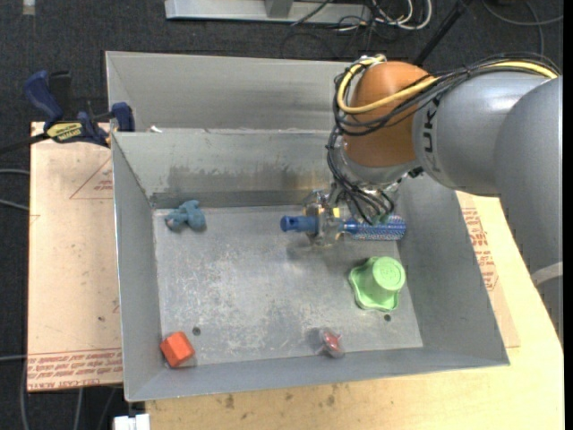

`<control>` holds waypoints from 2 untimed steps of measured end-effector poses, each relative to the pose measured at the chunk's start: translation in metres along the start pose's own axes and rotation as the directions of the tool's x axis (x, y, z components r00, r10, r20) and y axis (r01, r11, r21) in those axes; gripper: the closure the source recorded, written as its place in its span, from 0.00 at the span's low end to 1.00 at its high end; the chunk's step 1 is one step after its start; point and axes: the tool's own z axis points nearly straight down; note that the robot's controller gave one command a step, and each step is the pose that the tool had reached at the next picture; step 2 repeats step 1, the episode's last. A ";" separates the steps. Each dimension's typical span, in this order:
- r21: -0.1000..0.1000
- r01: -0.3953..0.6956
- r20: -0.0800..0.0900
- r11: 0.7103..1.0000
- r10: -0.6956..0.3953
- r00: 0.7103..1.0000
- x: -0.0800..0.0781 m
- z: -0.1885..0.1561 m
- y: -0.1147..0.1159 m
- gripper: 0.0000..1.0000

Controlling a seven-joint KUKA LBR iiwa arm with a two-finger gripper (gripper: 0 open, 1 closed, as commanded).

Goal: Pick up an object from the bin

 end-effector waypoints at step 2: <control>0.003 0.014 0.007 1.000 -0.014 1.000 0.007 -0.112 0.002 1.00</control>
Offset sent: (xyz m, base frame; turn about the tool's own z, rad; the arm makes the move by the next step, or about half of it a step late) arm -0.0098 -0.0008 0.1069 -0.0156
